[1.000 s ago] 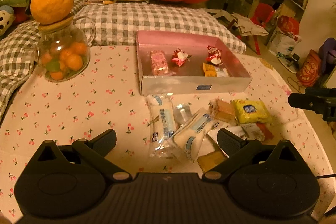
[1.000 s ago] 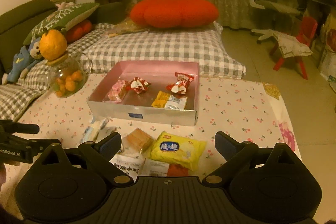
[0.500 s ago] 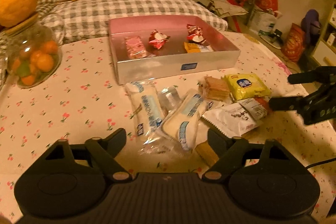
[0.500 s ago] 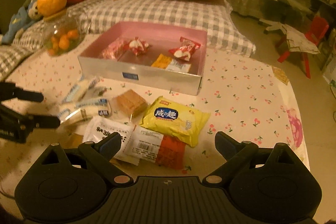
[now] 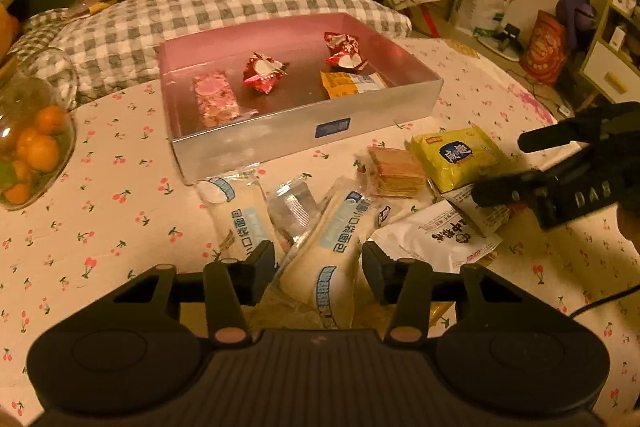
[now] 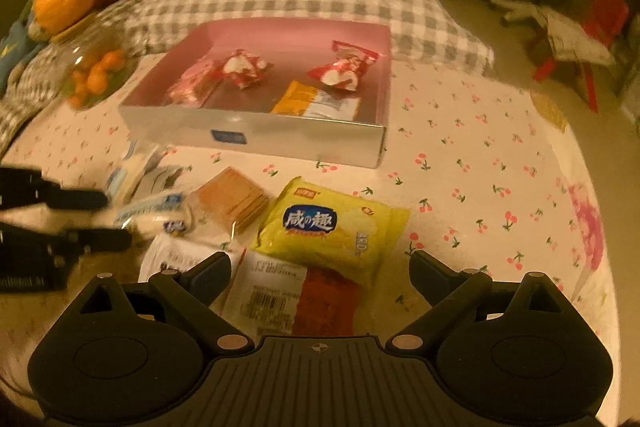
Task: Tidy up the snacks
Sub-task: 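Grasp the white-and-blue bread packet with the left tool while the right tool grasps the yellow packet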
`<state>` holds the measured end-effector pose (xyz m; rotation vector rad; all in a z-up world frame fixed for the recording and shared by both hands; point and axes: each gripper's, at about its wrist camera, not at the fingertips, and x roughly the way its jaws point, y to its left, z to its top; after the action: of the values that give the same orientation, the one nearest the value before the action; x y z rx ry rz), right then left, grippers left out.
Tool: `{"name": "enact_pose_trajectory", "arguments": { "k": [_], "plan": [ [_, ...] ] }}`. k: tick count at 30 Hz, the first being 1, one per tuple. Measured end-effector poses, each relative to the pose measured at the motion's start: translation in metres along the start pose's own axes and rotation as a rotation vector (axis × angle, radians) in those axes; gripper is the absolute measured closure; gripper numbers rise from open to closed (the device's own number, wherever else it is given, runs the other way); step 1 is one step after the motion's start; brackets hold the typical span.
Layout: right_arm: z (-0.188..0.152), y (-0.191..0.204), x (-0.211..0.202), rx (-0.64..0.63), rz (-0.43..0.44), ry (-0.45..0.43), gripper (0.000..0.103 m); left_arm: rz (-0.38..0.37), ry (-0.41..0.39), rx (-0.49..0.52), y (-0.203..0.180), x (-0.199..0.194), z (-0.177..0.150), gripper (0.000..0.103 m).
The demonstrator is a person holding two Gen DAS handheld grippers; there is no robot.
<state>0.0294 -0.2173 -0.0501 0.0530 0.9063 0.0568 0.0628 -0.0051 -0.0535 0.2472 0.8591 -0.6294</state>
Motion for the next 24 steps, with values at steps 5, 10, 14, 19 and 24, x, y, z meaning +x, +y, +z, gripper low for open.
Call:
{"name": "enact_pose_trajectory", "arguments": {
  "k": [5, 10, 14, 19, 24],
  "plan": [
    [0.007, -0.009, 0.017, 0.098, 0.004, 0.035, 0.006, 0.006, 0.015, 0.008, -0.004, 0.003, 0.004, 0.058],
    [0.011, -0.016, 0.031, 0.209, 0.013, 0.057, 0.006, 0.032, 0.024, 0.024, -0.010, 0.004, 0.002, 0.065],
    [0.009, -0.015, 0.037, 0.232, -0.006, 0.050, 0.006, 0.043, 0.045, 0.011, -0.013, 0.004, 0.002, 0.069],
    [0.008, -0.007, 0.040, 0.158, -0.055, 0.049, 0.006, 0.049, 0.077, -0.057, -0.013, 0.003, 0.000, 0.071],
    [0.006, -0.016, 0.039, 0.152, -0.107, 0.062, 0.006, 0.040, 0.112, -0.129, -0.009, 0.000, -0.004, 0.072]
  ]
}}
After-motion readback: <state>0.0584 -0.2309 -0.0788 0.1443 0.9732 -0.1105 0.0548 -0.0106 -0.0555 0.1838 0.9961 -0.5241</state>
